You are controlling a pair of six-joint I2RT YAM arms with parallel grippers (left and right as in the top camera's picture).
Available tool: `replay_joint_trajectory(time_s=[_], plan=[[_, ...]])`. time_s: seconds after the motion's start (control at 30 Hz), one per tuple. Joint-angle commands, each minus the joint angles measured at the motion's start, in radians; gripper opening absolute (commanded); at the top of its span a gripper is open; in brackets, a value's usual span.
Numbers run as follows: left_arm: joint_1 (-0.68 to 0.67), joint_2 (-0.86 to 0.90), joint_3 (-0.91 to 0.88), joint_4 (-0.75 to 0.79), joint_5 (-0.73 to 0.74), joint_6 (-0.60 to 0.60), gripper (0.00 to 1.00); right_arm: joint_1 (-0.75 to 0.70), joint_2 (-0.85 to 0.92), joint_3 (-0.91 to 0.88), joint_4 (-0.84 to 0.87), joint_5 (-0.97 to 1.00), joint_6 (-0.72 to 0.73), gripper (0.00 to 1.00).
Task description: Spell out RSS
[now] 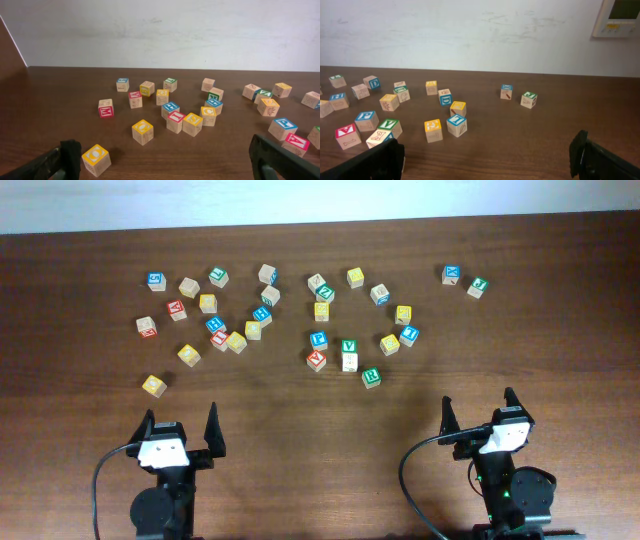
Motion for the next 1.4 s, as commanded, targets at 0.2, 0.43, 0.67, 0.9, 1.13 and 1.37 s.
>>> replay_joint_trajectory(time_s=[0.2, 0.43, 0.67, 0.9, 1.13, 1.37], plan=[[-0.004, -0.006, -0.002, -0.006, 0.015, -0.002, 0.99, -0.003, -0.01, -0.005, -0.005, 0.002, 0.002, 0.98], [-0.004, -0.006, -0.002, -0.006, 0.015, -0.002, 0.99, -0.003, -0.01, -0.005, -0.005, 0.002, 0.002, 0.98], [-0.004, -0.006, -0.002, -0.006, 0.015, -0.002, 0.99, -0.003, -0.01, -0.005, -0.005, 0.002, 0.002, 0.98], [-0.004, -0.006, -0.002, -0.005, 0.016, -0.002, 0.99, -0.003, -0.01, -0.005, -0.005, 0.002, 0.002, 0.98], [-0.004, -0.006, -0.002, -0.002, 0.047, -0.002, 0.99, -0.003, -0.01, -0.005, -0.005, 0.002, 0.002, 0.98], [-0.004, -0.006, 0.04, 0.32, 0.386, -0.003, 0.99, -0.003, -0.01, -0.005, -0.005, 0.002, 0.002, 0.98]])
